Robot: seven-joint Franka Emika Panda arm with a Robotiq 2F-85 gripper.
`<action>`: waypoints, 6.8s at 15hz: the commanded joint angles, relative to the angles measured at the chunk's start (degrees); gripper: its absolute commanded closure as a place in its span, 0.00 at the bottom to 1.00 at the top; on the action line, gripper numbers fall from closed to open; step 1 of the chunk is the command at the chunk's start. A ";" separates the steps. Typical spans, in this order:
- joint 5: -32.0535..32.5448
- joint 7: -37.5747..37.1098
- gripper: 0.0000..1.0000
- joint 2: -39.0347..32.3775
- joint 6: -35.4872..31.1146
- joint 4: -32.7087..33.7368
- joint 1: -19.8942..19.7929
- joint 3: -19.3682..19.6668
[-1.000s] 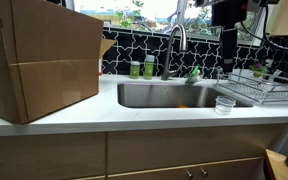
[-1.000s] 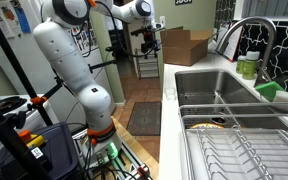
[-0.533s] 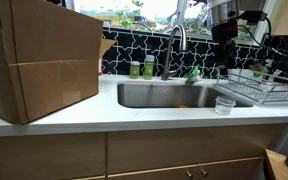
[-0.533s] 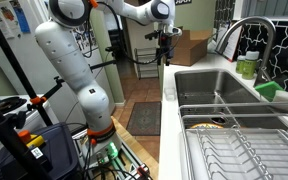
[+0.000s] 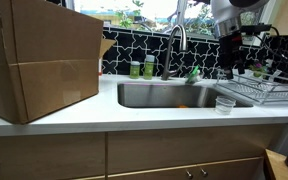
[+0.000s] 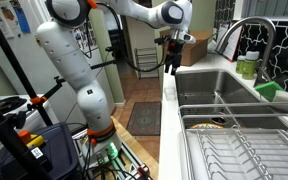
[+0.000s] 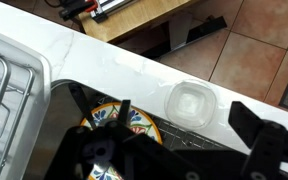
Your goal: Put the fork in the utensil holder on the plate rack
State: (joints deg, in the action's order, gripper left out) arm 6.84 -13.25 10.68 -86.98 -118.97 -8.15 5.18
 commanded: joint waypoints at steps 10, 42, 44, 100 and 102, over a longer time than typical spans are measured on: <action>3.73 4.41 0.00 -5.96 -23.39 -6.69 -3.88 6.11; 20.02 -1.71 0.05 -32.43 -31.38 -4.46 -4.36 12.61; 20.50 -1.87 0.17 -33.11 -31.23 -4.25 -4.31 12.61; 11.27 -5.92 0.38 5.73 -29.42 -11.62 -6.88 5.38; 10.07 -11.96 0.23 3.05 -31.51 -12.01 -7.58 5.15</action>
State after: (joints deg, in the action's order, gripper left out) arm 18.91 -19.03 16.87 -116.81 -130.31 -14.48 10.78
